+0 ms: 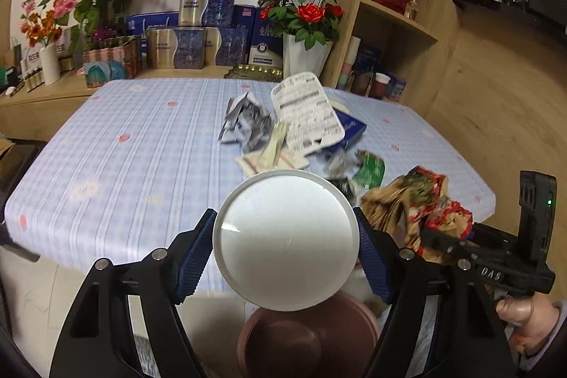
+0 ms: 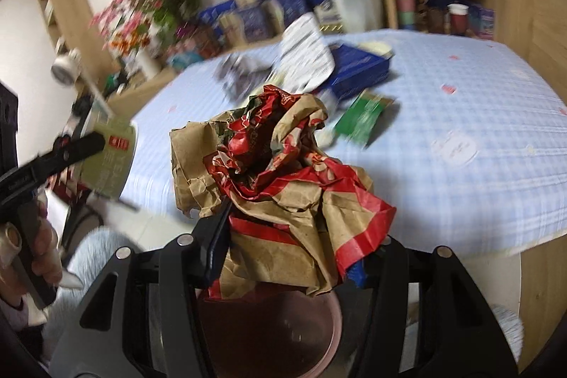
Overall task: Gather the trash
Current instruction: 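Lower the paper bag into the brown bin and open the right gripper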
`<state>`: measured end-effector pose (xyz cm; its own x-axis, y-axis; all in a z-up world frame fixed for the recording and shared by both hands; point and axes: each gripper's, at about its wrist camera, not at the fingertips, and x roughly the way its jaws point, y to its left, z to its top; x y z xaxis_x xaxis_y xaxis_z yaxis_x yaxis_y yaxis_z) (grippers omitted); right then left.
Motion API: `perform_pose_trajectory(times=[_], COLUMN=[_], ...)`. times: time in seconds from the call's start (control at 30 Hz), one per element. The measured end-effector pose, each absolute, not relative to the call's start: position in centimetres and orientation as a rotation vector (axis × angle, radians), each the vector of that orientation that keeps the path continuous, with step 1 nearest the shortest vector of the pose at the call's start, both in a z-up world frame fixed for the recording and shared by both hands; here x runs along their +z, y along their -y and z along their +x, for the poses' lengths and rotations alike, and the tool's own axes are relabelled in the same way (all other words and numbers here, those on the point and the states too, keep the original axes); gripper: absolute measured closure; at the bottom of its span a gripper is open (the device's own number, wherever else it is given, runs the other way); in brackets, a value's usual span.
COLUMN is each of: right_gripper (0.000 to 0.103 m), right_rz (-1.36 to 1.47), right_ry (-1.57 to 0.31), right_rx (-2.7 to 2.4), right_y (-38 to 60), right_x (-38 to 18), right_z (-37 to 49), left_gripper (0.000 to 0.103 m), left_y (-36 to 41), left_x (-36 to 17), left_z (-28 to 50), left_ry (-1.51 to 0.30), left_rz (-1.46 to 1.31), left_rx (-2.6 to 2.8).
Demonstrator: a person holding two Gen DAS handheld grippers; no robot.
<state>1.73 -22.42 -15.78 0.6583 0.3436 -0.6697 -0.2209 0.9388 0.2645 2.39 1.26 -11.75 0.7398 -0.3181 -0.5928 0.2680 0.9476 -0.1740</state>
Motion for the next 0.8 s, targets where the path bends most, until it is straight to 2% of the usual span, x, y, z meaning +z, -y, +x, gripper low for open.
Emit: perform_pose_trajectory(times=[0.4,0.8], right_gripper=[0.048,0.047], right_rz=[-0.008,-0.084], right_ry=[-1.047,-1.291], right_rx=[0.399,0.399], right_y=[17.4,15.4], right_x=[-22.6,-28.2], right_z=[-0.5,1.3], left_gripper=[0.03,0.03], left_y=[-1.8,-1.8], left_x=[-16.3,-19.7], left_z=[-1.2,-0.2], left_ry=[-0.7,-0.796], left_rz=[-0.111,-0.138], left_rx=[-0.296,-0.307])
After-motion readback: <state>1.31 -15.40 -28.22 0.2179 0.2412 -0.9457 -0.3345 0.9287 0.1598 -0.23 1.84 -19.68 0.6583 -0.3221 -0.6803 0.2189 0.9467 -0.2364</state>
